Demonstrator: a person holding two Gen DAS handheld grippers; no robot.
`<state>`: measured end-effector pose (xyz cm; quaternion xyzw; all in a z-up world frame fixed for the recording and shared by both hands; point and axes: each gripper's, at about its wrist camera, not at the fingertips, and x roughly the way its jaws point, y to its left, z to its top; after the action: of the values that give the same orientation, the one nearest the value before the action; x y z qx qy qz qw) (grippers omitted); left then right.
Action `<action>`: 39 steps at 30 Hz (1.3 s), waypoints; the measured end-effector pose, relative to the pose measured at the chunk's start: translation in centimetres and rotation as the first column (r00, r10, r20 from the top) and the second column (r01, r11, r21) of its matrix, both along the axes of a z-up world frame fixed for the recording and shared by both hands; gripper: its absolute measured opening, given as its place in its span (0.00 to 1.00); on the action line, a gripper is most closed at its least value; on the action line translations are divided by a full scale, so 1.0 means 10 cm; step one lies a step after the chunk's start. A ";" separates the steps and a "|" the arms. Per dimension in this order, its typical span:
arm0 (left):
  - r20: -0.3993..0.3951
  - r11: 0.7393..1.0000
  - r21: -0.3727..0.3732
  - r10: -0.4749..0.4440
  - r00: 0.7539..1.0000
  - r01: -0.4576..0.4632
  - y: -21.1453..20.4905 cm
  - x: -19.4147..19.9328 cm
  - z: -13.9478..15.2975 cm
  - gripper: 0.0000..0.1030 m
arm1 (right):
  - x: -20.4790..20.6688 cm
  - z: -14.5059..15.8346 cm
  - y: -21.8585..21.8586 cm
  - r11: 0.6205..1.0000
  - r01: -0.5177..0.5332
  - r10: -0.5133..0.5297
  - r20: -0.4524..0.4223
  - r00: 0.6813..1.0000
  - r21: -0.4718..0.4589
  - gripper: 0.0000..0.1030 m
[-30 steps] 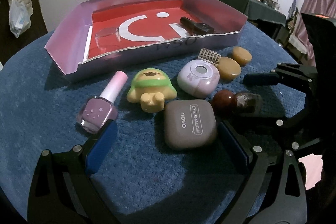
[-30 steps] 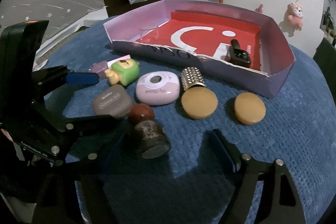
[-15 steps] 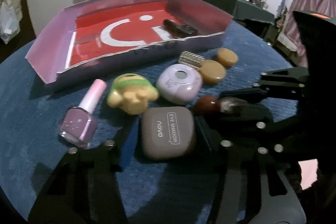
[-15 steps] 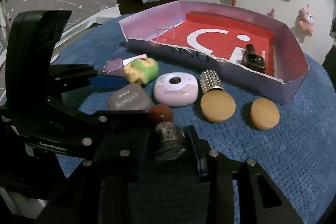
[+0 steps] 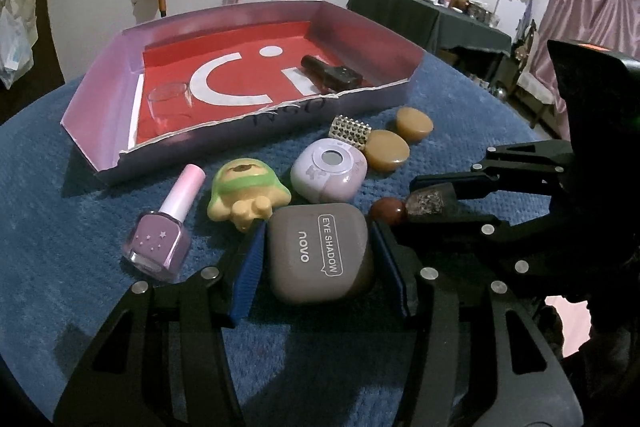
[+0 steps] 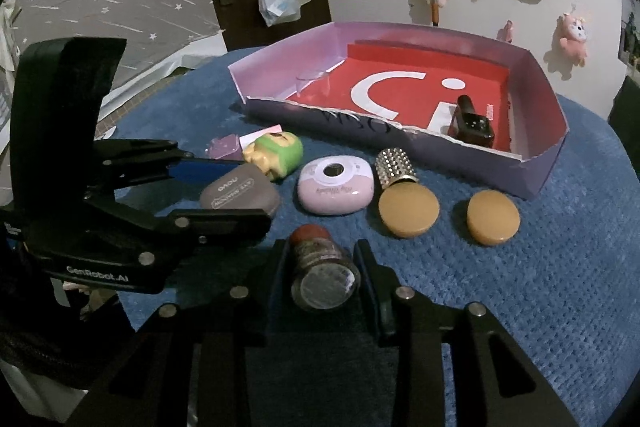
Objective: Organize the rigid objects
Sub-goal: 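Grasp the brown eye shadow compact with the left gripper while the right gripper grasps the dark red round bottle, then carry the compact and round bottle into the box and lower them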
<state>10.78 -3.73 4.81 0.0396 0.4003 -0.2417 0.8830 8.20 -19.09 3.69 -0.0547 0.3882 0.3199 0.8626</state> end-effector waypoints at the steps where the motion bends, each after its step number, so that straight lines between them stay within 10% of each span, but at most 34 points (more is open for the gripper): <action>1: 0.001 1.000 -0.001 -0.001 1.000 0.001 0.00 -0.01 0.00 0.49 | 0.00 0.00 0.00 1.000 -0.001 0.001 0.000 1.000 -0.003 0.35; 39: 0.079 1.000 -0.007 -0.021 0.997 0.022 0.08 0.12 0.44 0.49 | 0.03 0.36 -0.12 0.998 0.055 -0.059 0.126 0.990 0.028 0.34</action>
<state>12.00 -2.90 9.17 0.0498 0.3635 -0.2511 0.8957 8.55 -20.33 7.28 -0.0533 0.3300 0.2957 0.8949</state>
